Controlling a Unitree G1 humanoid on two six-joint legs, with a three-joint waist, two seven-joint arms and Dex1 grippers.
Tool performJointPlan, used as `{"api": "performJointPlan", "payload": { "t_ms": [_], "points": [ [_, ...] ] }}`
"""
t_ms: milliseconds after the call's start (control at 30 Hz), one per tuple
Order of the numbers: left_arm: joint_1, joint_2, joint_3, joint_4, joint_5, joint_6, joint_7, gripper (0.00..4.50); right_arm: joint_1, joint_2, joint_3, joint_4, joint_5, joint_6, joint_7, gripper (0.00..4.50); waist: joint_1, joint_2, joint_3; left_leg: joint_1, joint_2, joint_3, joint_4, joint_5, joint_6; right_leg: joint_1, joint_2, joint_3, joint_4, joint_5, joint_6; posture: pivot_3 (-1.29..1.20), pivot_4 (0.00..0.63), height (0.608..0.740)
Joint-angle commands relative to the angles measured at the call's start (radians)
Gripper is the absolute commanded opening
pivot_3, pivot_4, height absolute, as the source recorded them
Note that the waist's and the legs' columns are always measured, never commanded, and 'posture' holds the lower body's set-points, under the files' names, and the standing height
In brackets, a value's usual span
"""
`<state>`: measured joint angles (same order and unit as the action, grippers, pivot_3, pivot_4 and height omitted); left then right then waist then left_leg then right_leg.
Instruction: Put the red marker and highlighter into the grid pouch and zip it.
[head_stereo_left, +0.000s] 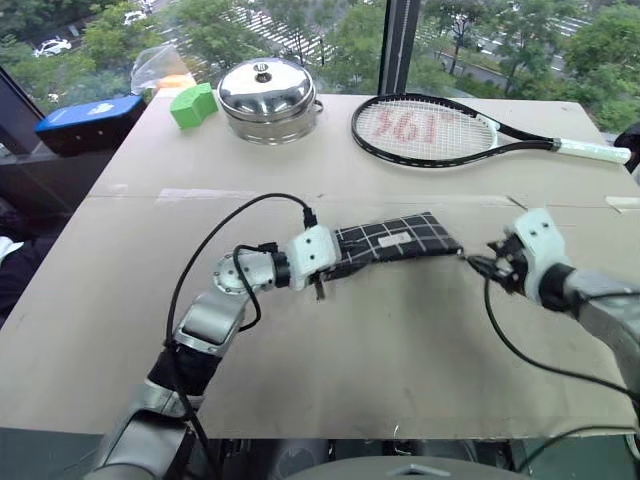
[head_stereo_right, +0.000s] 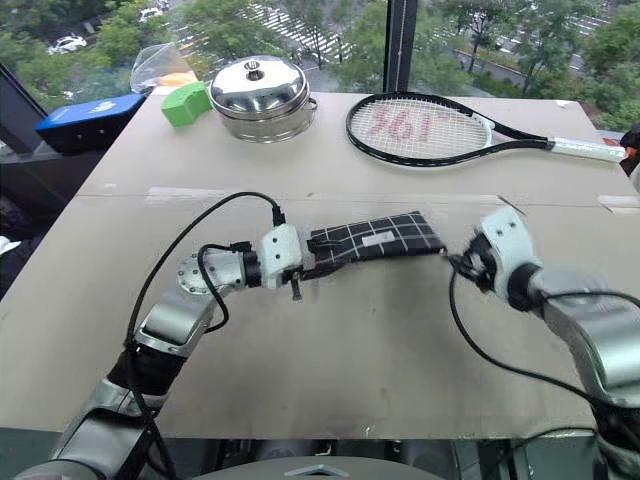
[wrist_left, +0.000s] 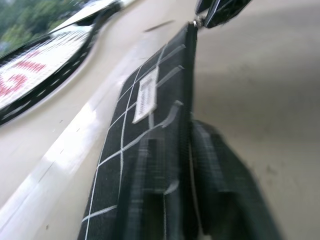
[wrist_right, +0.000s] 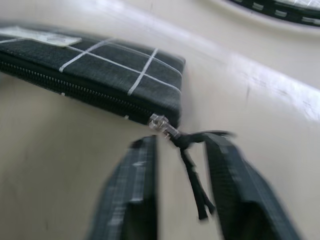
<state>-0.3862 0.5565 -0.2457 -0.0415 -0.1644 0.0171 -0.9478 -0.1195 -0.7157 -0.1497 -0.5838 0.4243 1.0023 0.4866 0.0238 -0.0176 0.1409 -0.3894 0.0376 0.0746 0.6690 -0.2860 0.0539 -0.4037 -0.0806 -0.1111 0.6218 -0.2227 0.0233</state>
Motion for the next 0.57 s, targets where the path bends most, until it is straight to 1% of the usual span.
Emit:
{"api": "performJointPlan", "payload": {
  "t_ms": [33, 67, 100, 133, 167, 200, 267, 333, 367, 467, 567],
  "points": [
    [0.058, 0.048, 0.141, -0.044, -0.184, 0.077, -0.076, 2.23, 0.154, -0.031, -0.185, -0.079, 0.013, -0.182, 0.126, 2.95, -0.004, 0.0, 0.0, 0.0, 0.0, 0.0, 0.0, 0.0, 0.0, 0.0, 0.0, 0.0, 0.0, 0.0, 0.0, 0.0, 0.15, 0.74],
    [0.101, 0.072, 0.195, -0.084, -0.274, 0.159, -0.094, 2.98, 0.222, -0.029, -0.249, -0.088, 0.021, -0.234, 0.168, 3.7, -0.011, 0.0, 0.0, 0.0, 0.0, 0.0, 0.0, 0.0, 0.0, 0.0, 0.0, 0.001, 0.0, 0.0, 0.0, 0.0, 0.15, 0.74],
    [0.156, 0.106, 0.249, -0.133, -0.36, 0.246, -0.108, 3.18, 0.296, -0.023, -0.317, -0.093, 0.025, -0.306, 0.225, 3.96, -0.012, 0.0, 0.0, 0.002, 0.001, 0.0, 0.0, 0.0, -0.001, 0.0, 0.0, 0.003, 0.001, 0.0, 0.001, 0.0, 0.15, 0.74],
    [0.21, 0.139, 0.292, -0.178, -0.425, 0.318, -0.119, 3.65, 0.361, -0.016, -0.375, -0.096, 0.03, -0.372, 0.279, 4.42, -0.012, 0.0, 0.0, 0.003, 0.002, 0.0, 0.0, 0.0, -0.001, 0.001, 0.0, 0.005, 0.001, 0.0, 0.001, 0.0, 0.15, 0.74],
    [0.271, 0.166, 0.347, -0.216, -0.474, 0.36, -0.119, 4.06, 0.425, -0.002, -0.442, -0.091, 0.032, -0.449, 0.331, 4.5, -0.012, 0.0, 0.0, 0.003, 0.002, 0.0, -0.001, 0.0, -0.001, 0.001, 0.001, 0.005, 0.001, -0.001, 0.002, 0.0, 0.15, 0.74],
    [0.316, 0.183, 0.391, -0.245, -0.505, 0.39, -0.106, 4.45, 0.476, 0.007, -0.494, -0.086, 0.041, -0.501, 0.372, 4.5, -0.01, 0.001, 0.0, 0.005, 0.003, -0.001, -0.002, 0.0, -0.001, 0.002, 0.0, 0.007, 0.001, -0.004, 0.006, 0.0, 0.15, 0.74],
    [0.416, 0.218, 0.471, -0.293, -0.542, 0.427, -0.101, 4.45, 0.566, 0.025, -0.593, -0.067, 0.055, -0.609, 0.457, 4.5, -0.008, 0.002, 0.001, 0.006, 0.003, -0.001, -0.002, -0.001, -0.002, 0.003, -0.003, 0.007, 0.001, -0.005, 0.008, 0.0, 0.15, 0.74],
    [0.525, 0.245, 0.539, -0.327, -0.539, 0.431, -0.117, 4.45, 0.633, 0.028, -0.675, -0.041, 0.087, -0.666, 0.536, 4.5, -0.007, 0.004, 0.003, 0.008, 0.002, -0.001, -0.001, -0.002, -0.001, 0.003, -0.005, 0.006, 0.001, -0.005, 0.008, 0.0, 0.15, 0.74],
    [0.578, 0.254, 0.567, -0.34, -0.532, 0.425, -0.128, 4.45, 0.66, 0.024, -0.705, -0.026, 0.099, -0.688, 0.572, 4.5, -0.007, 0.004, 0.003, 0.009, 0.001, 0.0, 0.0, -0.003, -0.001, 0.005, -0.006, 0.007, 0.001, -0.008, 0.004, 0.0, 0.15, 0.74],
    [0.67, 0.265, 0.61, -0.365, -0.521, 0.414, -0.14, 4.45, 0.712, 0.009, -0.737, 0.001, 0.11, -0.736, 0.638, 4.5, -0.007, 0.006, 0.004, 0.01, 0.001, 0.0, 0.0, -0.005, -0.004, 0.006, -0.008, 0.008, 0.001, -0.008, 0.004, 0.0, 0.15, 0.74],
    [0.691, 0.261, 0.605, -0.375, -0.514, 0.414, -0.13, 4.45, 0.727, 0.0, -0.716, 0.023, 0.095, -0.773, 0.66, 4.5, -0.006, 0.006, 0.004, 0.01, 0.001, -0.002, 0.0, -0.005, -0.005, 0.005, -0.008, 0.008, 0.001, -0.008, 0.003, 0.0, 0.15, 0.74]
  ]
}}
